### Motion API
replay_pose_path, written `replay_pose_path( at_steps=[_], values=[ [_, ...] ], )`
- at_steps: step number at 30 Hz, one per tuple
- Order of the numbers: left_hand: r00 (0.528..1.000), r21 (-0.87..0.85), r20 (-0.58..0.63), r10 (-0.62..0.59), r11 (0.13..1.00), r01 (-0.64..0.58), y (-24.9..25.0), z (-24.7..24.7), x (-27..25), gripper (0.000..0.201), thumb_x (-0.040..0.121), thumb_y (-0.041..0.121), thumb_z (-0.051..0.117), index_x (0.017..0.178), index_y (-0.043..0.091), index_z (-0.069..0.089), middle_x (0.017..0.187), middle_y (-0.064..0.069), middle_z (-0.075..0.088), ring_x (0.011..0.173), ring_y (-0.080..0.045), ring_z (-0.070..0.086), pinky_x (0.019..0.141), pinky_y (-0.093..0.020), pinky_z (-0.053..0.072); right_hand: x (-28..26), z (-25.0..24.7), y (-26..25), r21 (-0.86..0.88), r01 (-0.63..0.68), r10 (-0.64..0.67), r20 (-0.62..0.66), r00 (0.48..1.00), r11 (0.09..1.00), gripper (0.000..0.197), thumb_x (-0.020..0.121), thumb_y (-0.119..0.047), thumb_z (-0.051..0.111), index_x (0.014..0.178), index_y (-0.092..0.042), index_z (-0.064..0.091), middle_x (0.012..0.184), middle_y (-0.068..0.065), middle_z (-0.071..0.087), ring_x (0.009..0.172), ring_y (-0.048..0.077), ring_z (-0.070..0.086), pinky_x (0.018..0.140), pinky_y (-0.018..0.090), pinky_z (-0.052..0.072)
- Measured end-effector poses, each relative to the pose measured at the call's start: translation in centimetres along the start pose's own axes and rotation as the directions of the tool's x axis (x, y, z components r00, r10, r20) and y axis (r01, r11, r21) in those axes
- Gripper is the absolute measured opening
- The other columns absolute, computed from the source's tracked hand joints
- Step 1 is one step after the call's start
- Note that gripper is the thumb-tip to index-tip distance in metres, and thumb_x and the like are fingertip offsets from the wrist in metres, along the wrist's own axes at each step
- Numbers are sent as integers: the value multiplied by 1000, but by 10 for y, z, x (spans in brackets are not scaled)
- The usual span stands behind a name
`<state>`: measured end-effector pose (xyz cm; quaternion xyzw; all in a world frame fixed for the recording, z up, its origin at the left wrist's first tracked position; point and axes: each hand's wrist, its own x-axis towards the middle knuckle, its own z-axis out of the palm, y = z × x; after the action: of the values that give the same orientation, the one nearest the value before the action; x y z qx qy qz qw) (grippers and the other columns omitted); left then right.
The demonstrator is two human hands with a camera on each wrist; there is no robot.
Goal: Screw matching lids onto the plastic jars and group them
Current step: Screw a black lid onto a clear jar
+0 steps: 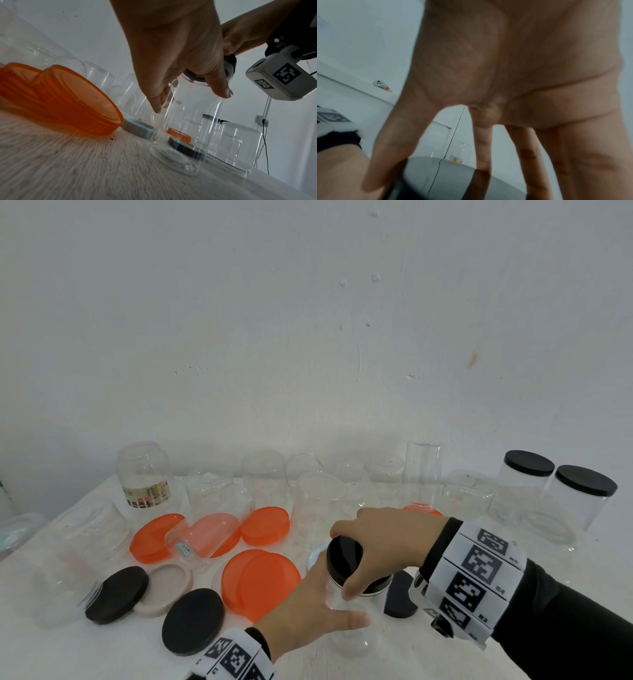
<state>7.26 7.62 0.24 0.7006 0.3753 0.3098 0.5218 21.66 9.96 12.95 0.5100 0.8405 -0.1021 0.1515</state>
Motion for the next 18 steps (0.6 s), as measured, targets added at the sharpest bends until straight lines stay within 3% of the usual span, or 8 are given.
replay_pose_path(
  at_steps=[3,5,8,10,13,18],
  values=[
    [1000,-7,-17,0,1000,0,0,1,0,98,69,39,81,144,42,18,146,23,34,138,4,28,118,-35,26,-2,0,0,12,9,-9,-2,1000,1000,73,69,-60,71,130,-34,41,103,-5,46,86,15,50,62,27,42],
    [1000,-7,-28,4,1000,-4,-2,2,1,97,69,38,82,143,41,19,146,22,34,137,3,29,118,-34,26,-2,-1,1,7,18,-18,5,1000,1000,72,69,-58,73,130,-35,41,104,-6,45,88,16,50,64,28,43],
    [999,1,-36,-3,1000,3,-4,4,2,91,69,40,81,137,49,21,141,27,35,132,13,29,111,-20,29,-2,-3,3,-13,27,-27,22,999,1000,73,69,-56,73,131,-38,39,106,-8,43,91,17,49,63,28,41],
    [999,21,-45,-9,1000,9,-6,4,1,85,71,40,80,132,52,22,137,33,36,125,21,30,103,-12,28,-3,-4,5,-23,44,-43,34,998,999,73,70,-53,74,132,-39,38,107,-9,41,94,17,48,68,31,43],
    [997,66,-82,10,998,-4,-6,6,1,77,74,39,79,129,51,26,129,38,41,124,20,33,98,-4,29,-4,-5,9,-26,67,-66,35,997,997,74,71,-52,74,134,-40,37,107,-10,40,97,16,47,72,32,43],
    [995,76,-90,34,997,-27,-5,7,1,77,75,37,80,128,53,26,124,45,40,123,20,34,91,2,31,-4,-4,10,-22,90,-89,30,996,996,72,73,-50,74,134,-40,38,109,-11,40,98,15,47,64,28,38]
  ],
)
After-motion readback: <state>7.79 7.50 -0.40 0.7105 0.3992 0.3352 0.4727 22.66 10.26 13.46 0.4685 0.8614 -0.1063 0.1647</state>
